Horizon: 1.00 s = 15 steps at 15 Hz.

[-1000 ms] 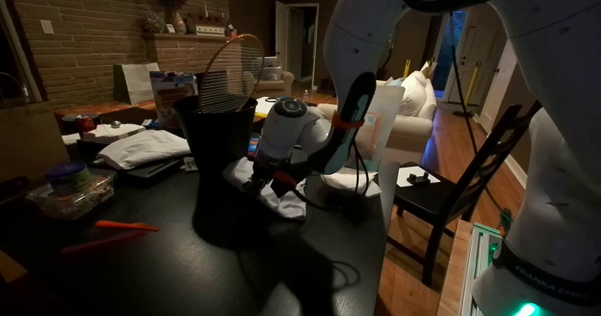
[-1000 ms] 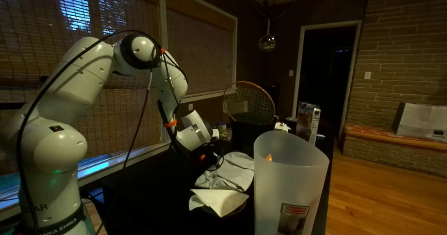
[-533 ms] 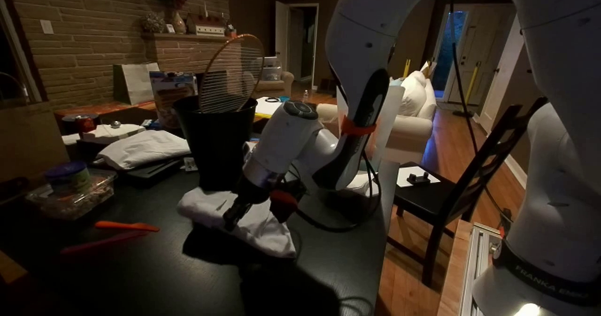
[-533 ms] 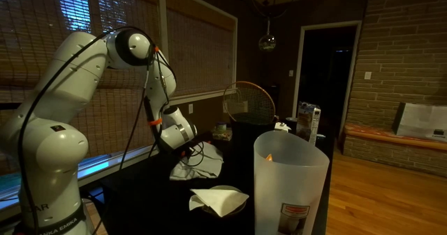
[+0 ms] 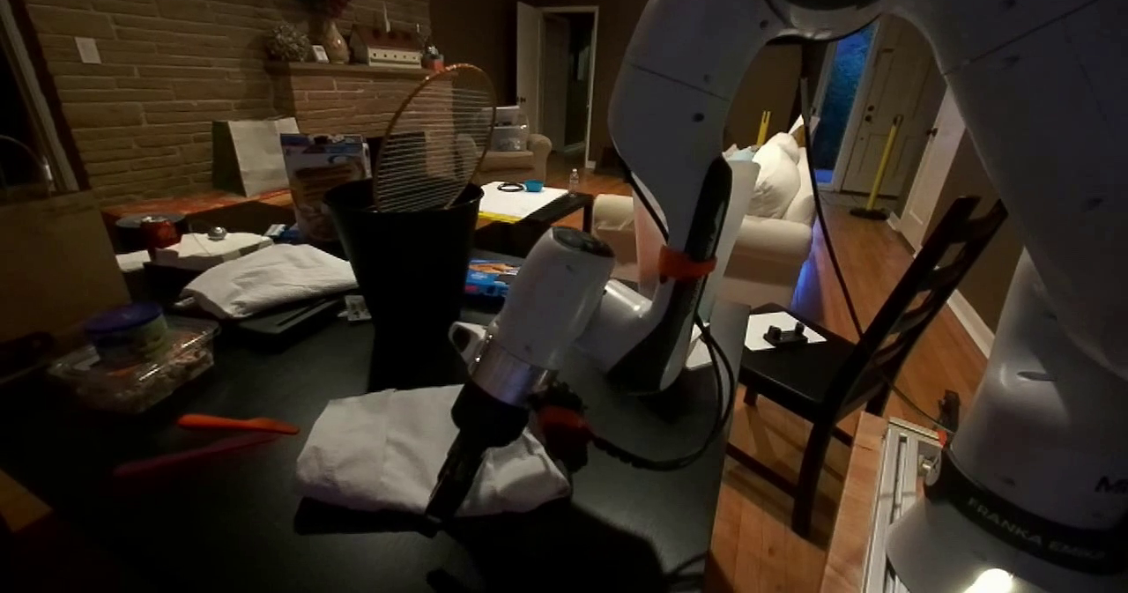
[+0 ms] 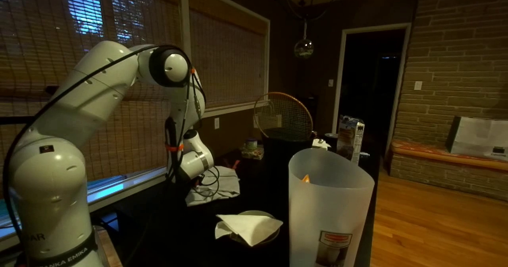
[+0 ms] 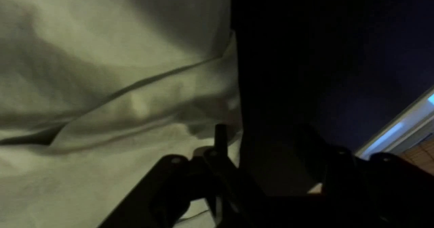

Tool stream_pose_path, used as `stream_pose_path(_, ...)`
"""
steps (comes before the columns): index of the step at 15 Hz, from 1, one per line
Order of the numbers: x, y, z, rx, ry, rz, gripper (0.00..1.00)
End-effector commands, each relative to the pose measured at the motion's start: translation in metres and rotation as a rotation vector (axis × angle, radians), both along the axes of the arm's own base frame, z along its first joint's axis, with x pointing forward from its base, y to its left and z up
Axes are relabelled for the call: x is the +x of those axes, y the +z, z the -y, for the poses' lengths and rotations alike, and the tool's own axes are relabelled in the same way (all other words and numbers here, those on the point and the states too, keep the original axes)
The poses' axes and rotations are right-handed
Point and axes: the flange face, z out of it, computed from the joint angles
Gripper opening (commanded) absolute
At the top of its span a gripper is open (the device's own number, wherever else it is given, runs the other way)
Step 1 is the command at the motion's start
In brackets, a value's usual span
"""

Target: Unfold the white bed sheet

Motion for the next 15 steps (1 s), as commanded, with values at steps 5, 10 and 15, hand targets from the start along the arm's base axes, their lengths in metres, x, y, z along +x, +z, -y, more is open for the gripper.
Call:
stream_pose_path(5,0.005,0.081,0.102,0.143,0.028,0.059,1.0)
stream_pose_path(10,0.054,0.095,0.191,0.058,-0.275,0.066,1.0)
stream_pose_path(15,0.064,0.062,0.262,-0.167,-0.469,0.03,1.0)
